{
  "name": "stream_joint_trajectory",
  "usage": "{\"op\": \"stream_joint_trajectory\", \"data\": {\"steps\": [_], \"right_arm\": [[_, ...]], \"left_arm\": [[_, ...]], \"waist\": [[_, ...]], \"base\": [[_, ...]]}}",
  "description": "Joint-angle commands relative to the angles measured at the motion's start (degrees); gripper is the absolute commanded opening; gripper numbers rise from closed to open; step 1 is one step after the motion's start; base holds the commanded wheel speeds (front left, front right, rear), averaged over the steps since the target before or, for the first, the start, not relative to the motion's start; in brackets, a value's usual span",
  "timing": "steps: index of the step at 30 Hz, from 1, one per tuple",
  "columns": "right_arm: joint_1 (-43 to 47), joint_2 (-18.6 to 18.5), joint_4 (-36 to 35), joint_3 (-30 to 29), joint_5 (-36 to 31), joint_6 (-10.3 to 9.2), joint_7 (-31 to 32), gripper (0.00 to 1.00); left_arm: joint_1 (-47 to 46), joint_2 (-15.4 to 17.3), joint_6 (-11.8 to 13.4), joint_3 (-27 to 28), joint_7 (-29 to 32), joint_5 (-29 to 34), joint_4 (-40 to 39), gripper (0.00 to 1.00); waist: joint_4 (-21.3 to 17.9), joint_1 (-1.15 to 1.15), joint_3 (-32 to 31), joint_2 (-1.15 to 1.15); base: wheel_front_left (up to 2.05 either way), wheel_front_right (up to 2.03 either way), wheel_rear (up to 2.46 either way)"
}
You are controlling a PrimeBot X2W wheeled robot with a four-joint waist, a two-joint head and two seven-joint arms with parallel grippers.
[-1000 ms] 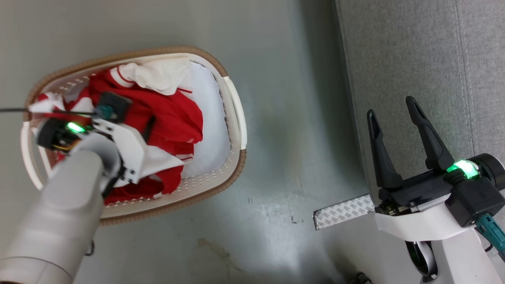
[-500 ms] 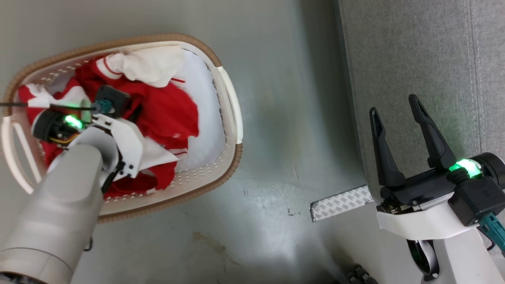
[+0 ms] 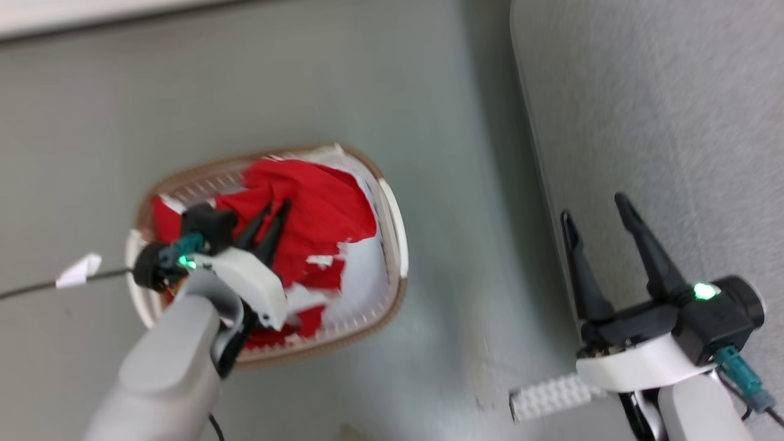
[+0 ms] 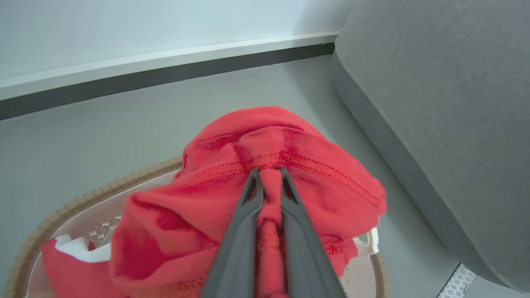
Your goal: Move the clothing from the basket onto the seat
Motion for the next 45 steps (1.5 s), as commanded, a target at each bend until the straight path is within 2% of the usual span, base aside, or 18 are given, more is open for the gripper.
{"op": "stream_joint_trajectory", "data": {"steps": [1,6,13,19,24,31,37,45], "right_arm": [[1.04,-0.21,0.31,0.02,-0.02,-0.12,-0.03,1.0],[4.49,-0.21,2.35,1.18,-0.49,-0.12,-0.03,1.0],[8.77,-0.21,4.13,4.55,-1.33,-0.12,-0.03,1.0],[10.49,-0.19,3.72,8.86,-2.02,-0.12,-0.03,1.0],[8.66,-0.52,2.6,14.29,-2.77,-0.12,-0.03,1.0],[5.41,-1.94,3.43,21.5,-0.96,-0.12,-0.03,1.0],[1.99,-2.69,8.14,25.36,-0.93,-0.12,-0.02,1.0],[-0.63,-2.29,15.12,28.44,0.48,-0.12,-0.02,1.0]], "left_arm": [[1.75,0.16,0.12,0.33,-0.08,-0.72,-0.78,0.0],[9.63,0.43,0.97,2.46,-0.07,-1.94,-10.11,0.0],[18.25,1.94,4.23,2.97,1.15,-3.1,-22.71,0.0],[23.77,3.6,7.26,2.87,4.47,-4.1,-32.6,0.0],[26.28,4.84,9.11,2.08,7.29,-3.48,-38.96,0.0],[27.95,4.78,9.47,-0.67,10.05,-2.61,-44.38,0.0],[28.07,3.89,7.98,-3.88,11.68,-2.17,-47.78,0.0],[29.01,2.18,4.51,-7.77,14.47,-5.64,-51.55,0.0]], "waist": [[3.0,0.01,-7.57,0.0],[4.45,0.01,-16.47,0.0],[6.03,0.01,-25.47,0.0],[6.82,0.01,-30.44,0.0],[6.97,0.01,-32.17,0.0],[7.14,0.01,-34.16,0.0],[7.53,0.01,-34.77,0.0],[8.09,0.01,-35.72,0.0]], "base": [[0.0,0.0,0.0],[0.0,0.0,0.0],[0.0,0.0,0.0],[0.0,0.0,0.0],[0.0,0.0,0.0],[0.0,0.0,0.0],[0.0,0.0,0.0],[0.0,0.0,0.0]]}}
